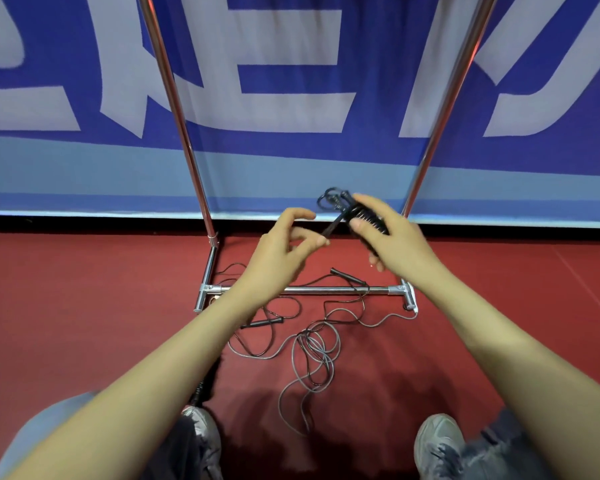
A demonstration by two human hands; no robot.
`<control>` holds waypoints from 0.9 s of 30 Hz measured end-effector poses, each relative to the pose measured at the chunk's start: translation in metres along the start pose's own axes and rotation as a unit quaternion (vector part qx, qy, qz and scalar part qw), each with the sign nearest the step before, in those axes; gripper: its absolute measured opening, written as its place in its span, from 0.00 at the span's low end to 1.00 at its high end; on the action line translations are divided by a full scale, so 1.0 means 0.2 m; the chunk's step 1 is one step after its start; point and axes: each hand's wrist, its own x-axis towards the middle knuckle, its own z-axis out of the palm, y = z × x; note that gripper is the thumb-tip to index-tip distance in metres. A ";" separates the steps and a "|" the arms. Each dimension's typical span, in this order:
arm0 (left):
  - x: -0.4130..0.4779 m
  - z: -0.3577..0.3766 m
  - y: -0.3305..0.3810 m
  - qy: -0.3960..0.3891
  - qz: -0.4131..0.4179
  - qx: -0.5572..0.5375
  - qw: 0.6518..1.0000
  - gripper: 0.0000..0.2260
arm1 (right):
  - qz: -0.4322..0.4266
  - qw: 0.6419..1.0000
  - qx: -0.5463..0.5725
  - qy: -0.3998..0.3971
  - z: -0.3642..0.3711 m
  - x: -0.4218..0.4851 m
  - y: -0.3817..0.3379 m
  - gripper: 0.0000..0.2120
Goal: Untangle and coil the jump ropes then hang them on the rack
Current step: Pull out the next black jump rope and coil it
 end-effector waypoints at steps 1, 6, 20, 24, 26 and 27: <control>0.00 0.00 -0.01 0.001 -0.032 -0.046 0.998 0.09 | 0.001 0.999 0.034 0.019 -0.03 0.01 0.00 0.19; 0.03 0.00 -0.04 -0.010 -0.142 -0.214 0.966 0.02 | 0.007 0.967 0.253 -0.010 -0.10 0.00 -0.05 0.17; 0.05 -0.07 -0.11 -0.034 -0.053 0.005 0.998 0.12 | 0.103 0.883 0.127 -0.440 -0.05 -0.10 -0.05 0.18; 0.05 -0.04 -0.07 0.026 -0.016 0.002 1.000 0.14 | 0.107 0.920 0.037 -0.374 0.00 -0.09 -0.04 0.24; 0.03 -0.02 -0.06 0.044 0.001 -0.005 0.999 0.15 | 0.087 0.940 -0.024 -0.330 0.00 -0.08 -0.03 0.32; 0.02 0.00 -0.05 0.047 0.011 -0.014 0.999 0.15 | 0.076 0.947 -0.049 -0.308 0.00 -0.07 -0.02 0.36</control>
